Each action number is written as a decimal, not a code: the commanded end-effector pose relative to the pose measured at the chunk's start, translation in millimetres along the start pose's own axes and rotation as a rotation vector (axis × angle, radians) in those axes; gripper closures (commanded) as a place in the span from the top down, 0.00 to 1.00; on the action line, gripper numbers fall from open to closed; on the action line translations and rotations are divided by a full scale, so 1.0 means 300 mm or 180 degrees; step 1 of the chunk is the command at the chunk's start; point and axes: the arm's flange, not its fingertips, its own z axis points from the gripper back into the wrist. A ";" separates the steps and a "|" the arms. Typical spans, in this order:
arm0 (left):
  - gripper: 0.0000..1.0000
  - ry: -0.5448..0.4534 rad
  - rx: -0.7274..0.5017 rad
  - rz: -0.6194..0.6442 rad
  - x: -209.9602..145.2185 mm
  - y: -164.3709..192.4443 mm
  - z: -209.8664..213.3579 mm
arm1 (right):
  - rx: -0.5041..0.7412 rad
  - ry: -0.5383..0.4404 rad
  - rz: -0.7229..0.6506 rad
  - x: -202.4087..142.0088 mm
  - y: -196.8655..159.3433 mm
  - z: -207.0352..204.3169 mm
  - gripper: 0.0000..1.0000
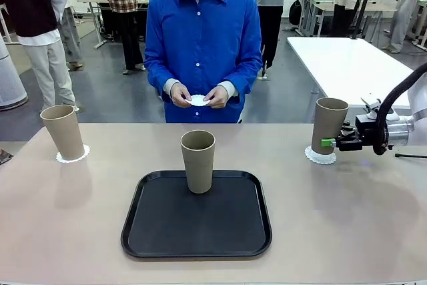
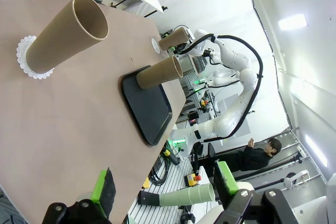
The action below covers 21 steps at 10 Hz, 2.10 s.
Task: Place coasters on the table and set cups on them.
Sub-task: Take one Reusable plastic cup from the Flat Tray and place it on a coaster set by the human.
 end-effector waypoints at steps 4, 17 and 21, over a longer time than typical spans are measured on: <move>1.00 0.0002 0.0013 0.0022 0.000 -0.008 0.004 | 0.0055 -0.0086 0.0108 -0.019 -0.038 -0.015 0.81; 1.00 0.0002 0.0013 0.0022 0.000 -0.008 0.004 | -0.0008 0.0037 0.0049 -0.083 -0.060 -0.026 0.81; 1.00 0.0002 0.0013 0.0022 0.000 -0.008 0.004 | -0.0011 0.0051 0.0024 -0.096 -0.063 -0.021 0.81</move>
